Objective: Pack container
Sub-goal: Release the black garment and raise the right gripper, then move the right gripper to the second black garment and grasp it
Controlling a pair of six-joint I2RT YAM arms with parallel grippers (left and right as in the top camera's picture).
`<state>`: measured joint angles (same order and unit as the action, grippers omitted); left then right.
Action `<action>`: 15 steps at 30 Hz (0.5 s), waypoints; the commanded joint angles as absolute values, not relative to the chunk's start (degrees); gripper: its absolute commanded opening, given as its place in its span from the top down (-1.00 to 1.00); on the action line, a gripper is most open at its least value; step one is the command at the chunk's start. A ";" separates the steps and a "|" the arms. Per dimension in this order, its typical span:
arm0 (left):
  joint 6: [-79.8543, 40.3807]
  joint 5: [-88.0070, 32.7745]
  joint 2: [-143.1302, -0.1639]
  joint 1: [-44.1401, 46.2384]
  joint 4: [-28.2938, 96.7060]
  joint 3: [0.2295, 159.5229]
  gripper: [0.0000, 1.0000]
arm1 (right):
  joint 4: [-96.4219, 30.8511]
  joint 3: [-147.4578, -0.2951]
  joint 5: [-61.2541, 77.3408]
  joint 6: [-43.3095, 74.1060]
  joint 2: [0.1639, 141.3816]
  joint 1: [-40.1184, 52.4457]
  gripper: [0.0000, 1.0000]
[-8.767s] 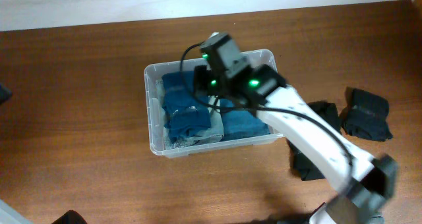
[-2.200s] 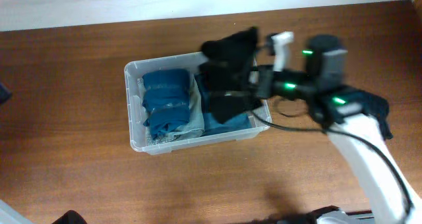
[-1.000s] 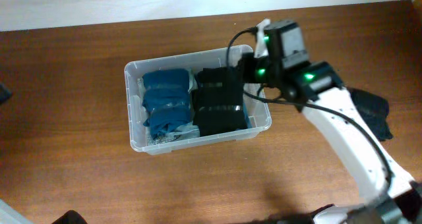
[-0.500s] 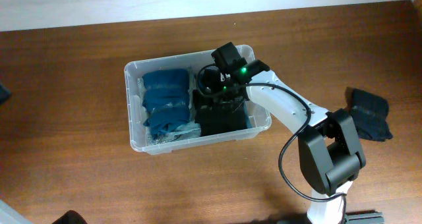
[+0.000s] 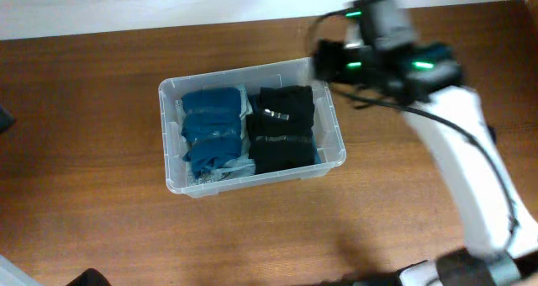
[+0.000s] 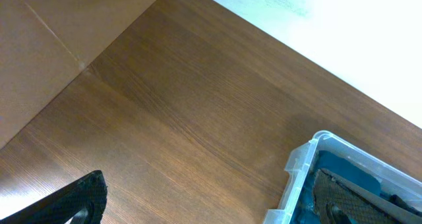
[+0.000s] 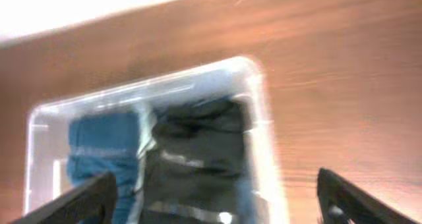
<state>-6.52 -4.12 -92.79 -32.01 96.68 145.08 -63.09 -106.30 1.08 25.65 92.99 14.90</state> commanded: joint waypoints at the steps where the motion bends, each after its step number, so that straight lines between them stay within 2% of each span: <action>1: -6.83 -4.29 -92.88 -32.32 96.68 145.29 -0.99 | -67.44 -106.63 -0.67 27.94 88.55 4.19 -0.90; 6: -6.83 -4.29 -92.88 -32.32 96.68 145.29 -0.99 | -72.97 -105.93 -0.34 24.56 87.92 -13.69 -0.94; 15: -6.83 -4.29 -92.88 -32.32 96.68 145.29 -0.99 | -70.26 -97.76 14.20 15.70 93.41 -40.14 -0.96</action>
<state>-6.52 -4.12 -92.79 -32.01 96.68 145.08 -71.22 -100.92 7.29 20.53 91.02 -34.35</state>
